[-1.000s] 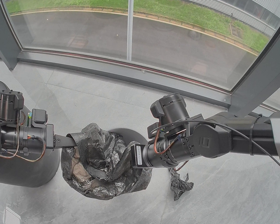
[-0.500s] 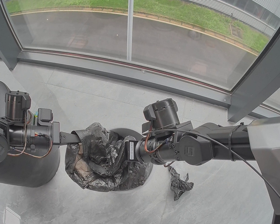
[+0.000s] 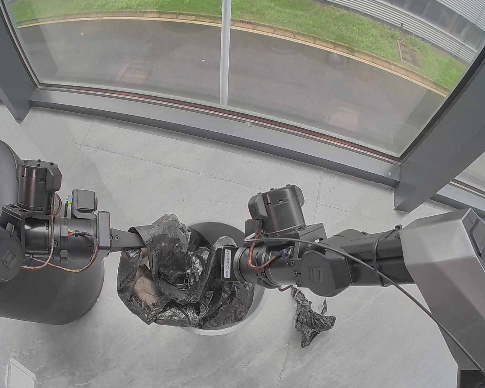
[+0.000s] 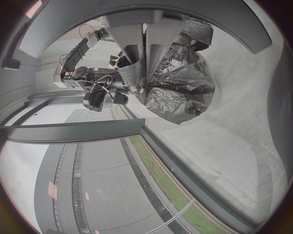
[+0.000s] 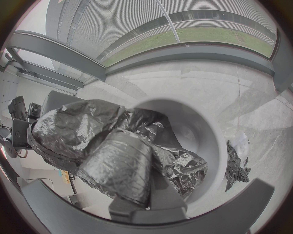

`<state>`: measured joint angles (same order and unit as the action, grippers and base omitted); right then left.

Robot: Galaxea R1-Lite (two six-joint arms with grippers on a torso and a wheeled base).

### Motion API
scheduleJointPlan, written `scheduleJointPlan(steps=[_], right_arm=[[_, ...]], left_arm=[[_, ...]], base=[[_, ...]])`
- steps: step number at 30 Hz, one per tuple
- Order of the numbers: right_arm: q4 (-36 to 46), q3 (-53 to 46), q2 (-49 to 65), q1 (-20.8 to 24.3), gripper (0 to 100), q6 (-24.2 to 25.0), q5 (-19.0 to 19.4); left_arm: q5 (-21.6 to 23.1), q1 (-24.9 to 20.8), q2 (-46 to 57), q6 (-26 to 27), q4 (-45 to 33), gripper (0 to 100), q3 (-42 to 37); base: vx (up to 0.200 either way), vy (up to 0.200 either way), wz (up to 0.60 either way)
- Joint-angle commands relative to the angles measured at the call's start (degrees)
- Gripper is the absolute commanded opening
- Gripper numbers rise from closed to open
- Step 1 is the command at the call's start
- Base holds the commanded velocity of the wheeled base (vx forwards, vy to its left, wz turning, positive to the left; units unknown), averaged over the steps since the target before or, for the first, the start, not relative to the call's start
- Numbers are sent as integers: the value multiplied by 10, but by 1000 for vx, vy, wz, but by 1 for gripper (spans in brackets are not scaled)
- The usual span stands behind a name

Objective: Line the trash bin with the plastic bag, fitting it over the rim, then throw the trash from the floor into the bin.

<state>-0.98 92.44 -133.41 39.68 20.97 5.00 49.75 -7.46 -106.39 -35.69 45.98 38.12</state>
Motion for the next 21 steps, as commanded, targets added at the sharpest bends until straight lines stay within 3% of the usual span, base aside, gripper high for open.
scheduleJointPlan(steps=[1,10,15,21], right_arm=[[-20,-76,22,-3,0,0,1],[-48,-202,108,-14,0,-1,5],[-75,-249,121,-29,0,-1,6],[-119,-282,112,-40,0,-13,8]], left_arm=[[2,-4,-3,-1,0,0,-26],[-1,-17,9,-39,0,0,-35],[-2,-26,4,-95,0,0,-39],[-5,-26,-15,-108,0,0,-40]], base=[[0,0,0],[0,0,0],[0,0,0],[0,0,0]])
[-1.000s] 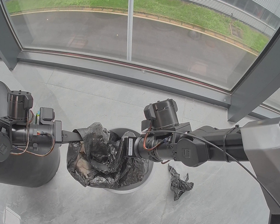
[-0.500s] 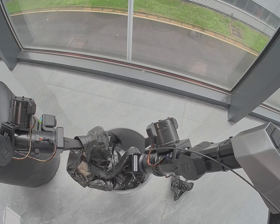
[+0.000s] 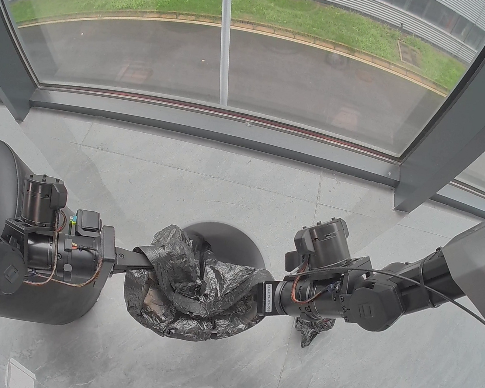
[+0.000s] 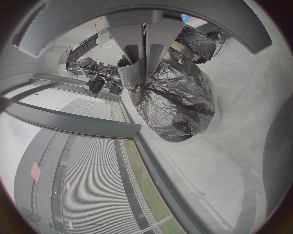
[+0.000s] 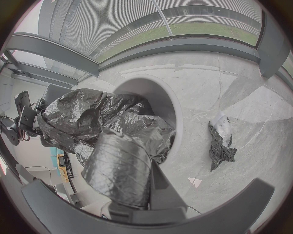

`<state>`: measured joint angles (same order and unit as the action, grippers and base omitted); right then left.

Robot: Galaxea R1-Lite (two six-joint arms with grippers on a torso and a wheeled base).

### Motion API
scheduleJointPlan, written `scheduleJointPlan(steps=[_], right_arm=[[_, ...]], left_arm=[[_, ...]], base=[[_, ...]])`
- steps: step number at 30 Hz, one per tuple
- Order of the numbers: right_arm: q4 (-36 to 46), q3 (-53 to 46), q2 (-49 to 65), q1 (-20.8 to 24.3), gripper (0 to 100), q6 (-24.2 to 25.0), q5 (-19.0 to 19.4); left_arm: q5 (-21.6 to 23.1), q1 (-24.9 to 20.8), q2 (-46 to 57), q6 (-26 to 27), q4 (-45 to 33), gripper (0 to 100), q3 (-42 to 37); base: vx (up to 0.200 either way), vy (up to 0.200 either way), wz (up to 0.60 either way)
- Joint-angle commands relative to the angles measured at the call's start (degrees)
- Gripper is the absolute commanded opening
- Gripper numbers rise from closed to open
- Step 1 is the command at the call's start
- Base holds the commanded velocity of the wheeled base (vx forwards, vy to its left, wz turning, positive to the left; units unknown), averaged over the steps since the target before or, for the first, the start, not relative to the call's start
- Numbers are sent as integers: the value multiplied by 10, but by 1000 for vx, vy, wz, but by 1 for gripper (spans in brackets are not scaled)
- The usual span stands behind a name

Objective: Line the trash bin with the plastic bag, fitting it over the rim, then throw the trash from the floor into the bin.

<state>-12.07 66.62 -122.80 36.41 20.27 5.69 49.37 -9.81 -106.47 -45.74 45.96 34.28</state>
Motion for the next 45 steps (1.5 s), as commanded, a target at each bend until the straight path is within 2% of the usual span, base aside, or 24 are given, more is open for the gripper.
scheduleJointPlan(steps=[1,6,7,13,26,27,37,45], right_arm=[[-9,-31,5,-7,0,-7,0],[-17,-41,-2,-7,0,-7,-1],[-48,-43,-20,-14,0,-7,-3],[-77,-37,-39,-32,0,-8,-3],[-101,-40,-57,-34,0,-12,-5],[-101,-40,-57,-34,100,-12,-5],[-101,-43,-53,-35,100,-10,-5],[-100,-81,26,-36,100,-12,-4]], left_arm=[[-2,-2,-15,-12,0,0,-3],[-21,-2,-28,-21,0,0,-1],[-36,-2,-43,-21,0,0,2],[-38,-2,-65,-21,1,0,15],[-39,-1,-83,-20,2,0,28],[-39,-1,-82,-21,2,0,29],[-39,-1,-77,-21,2,0,31],[-39,2,-52,-21,2,0,30]], base=[[0,0,0],[0,0,0],[0,0,0],[0,0,0],[0,0,0],[0,0,0],[0,0,0],[0,0,0]])
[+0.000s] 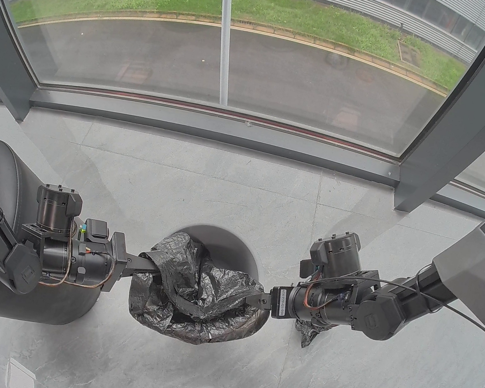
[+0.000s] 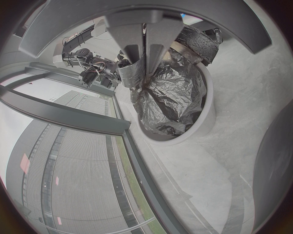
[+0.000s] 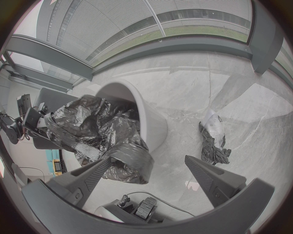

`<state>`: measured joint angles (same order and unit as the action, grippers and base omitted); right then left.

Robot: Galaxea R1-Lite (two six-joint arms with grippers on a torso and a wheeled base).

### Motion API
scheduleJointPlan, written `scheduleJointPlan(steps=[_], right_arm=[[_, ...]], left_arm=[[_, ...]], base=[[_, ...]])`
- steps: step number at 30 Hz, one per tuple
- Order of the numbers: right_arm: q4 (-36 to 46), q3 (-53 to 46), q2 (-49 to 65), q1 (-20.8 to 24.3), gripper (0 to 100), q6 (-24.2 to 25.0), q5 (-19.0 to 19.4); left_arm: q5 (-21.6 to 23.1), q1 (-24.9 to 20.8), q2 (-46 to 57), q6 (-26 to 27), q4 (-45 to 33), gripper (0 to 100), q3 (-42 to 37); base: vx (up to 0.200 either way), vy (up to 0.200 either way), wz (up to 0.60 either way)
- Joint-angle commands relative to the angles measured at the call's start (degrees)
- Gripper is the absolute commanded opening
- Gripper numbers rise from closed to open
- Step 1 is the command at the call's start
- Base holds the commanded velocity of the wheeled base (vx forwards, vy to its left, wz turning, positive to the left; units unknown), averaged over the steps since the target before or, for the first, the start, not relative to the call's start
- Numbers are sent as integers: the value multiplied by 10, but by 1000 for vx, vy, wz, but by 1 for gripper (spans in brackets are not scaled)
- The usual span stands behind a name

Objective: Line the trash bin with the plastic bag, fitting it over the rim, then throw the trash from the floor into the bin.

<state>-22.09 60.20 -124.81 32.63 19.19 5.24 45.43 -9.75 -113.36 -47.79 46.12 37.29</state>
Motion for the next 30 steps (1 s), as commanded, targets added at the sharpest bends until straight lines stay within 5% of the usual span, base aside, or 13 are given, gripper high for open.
scheduleJointPlan(steps=[1,7,20,21,30], right_arm=[[0,-17,47,2,100,-1,0],[0,-30,101,52,100,-15,-8],[-1,33,7,139,100,-206,-107],[-9,41,-10,150,100,-239,-140],[-27,43,-26,175,100,-289,-157]], left_arm=[[0,2,17,0,0,0,0],[1,14,25,-3,0,0,2],[1,16,18,-2,6,0,8],[1,16,17,-3,13,0,9],[1,15,16,-7,20,0,9]], base=[[0,0,0],[0,0,0],[0,0,0],[0,0,0],[0,0,0]])
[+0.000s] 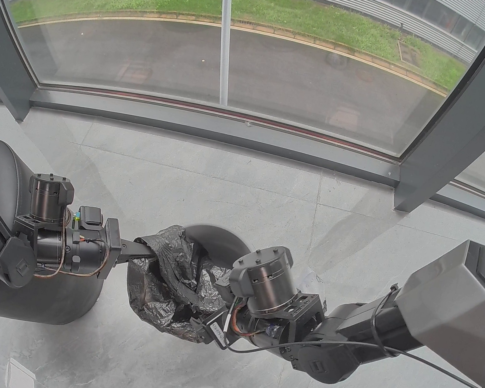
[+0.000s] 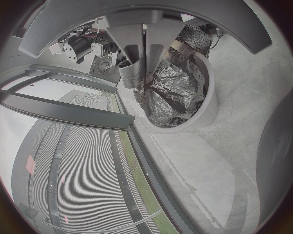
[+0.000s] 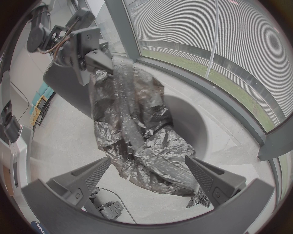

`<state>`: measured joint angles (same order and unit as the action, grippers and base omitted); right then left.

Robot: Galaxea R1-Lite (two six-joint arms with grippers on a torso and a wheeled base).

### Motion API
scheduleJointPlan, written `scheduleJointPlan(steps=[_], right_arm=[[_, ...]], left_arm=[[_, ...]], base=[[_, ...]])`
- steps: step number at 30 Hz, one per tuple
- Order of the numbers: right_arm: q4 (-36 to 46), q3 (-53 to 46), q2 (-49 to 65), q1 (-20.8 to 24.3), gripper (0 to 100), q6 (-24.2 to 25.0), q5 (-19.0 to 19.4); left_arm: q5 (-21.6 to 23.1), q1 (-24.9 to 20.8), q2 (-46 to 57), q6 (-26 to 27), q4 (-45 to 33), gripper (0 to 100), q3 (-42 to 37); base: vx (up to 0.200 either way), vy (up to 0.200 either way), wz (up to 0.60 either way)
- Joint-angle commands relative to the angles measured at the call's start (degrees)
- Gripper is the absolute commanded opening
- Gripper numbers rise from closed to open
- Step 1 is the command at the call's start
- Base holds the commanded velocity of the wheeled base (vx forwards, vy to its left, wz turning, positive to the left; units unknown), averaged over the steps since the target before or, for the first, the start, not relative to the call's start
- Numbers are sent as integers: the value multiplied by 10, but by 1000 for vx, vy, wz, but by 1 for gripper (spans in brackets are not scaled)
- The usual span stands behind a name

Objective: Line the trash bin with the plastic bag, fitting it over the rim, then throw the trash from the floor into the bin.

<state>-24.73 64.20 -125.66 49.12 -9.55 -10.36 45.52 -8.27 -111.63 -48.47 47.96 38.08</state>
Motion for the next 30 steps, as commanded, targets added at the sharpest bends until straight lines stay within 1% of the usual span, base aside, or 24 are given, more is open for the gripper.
scheduleJointPlan(steps=[1,3,4,5,6,12,16,19,28,29,30], right_arm=[[-1,4,-19,11,100,-2,-2],[-1,5,-23,12,100,-2,-6],[-1,8,-35,12,100,-2,-17],[-1,8,-35,12,100,-2,-17],[-1,16,-46,12,100,-3,-26],[-8,57,-90,6,100,0,-30],[-41,77,-117,-6,100,1,-38],[-50,79,-122,-8,100,1,-45],[-51,74,-119,-19,100,3,-46],[-51,73,-117,-19,0,3,-47],[-54,73,-116,-19,0,4,-47]], left_arm=[[0,0,-2,0,1,0,1],[0,0,-3,0,1,0,1],[0,0,-3,0,1,0,1],[0,0,-3,0,1,0,1],[0,0,-3,0,1,0,1],[0,0,-2,0,2,0,-1],[0,0,-1,0,2,0,-2],[0,0,-1,0,2,0,-1],[0,0,-2,0,2,0,-1],[0,0,-1,0,2,0,-1],[0,0,-1,0,2,0,-1]], base=[[0,0,0],[0,0,0],[0,0,0],[0,0,0],[0,0,0],[0,0,0],[0,0,0],[0,0,0],[0,0,0],[0,0,0],[0,0,0]])
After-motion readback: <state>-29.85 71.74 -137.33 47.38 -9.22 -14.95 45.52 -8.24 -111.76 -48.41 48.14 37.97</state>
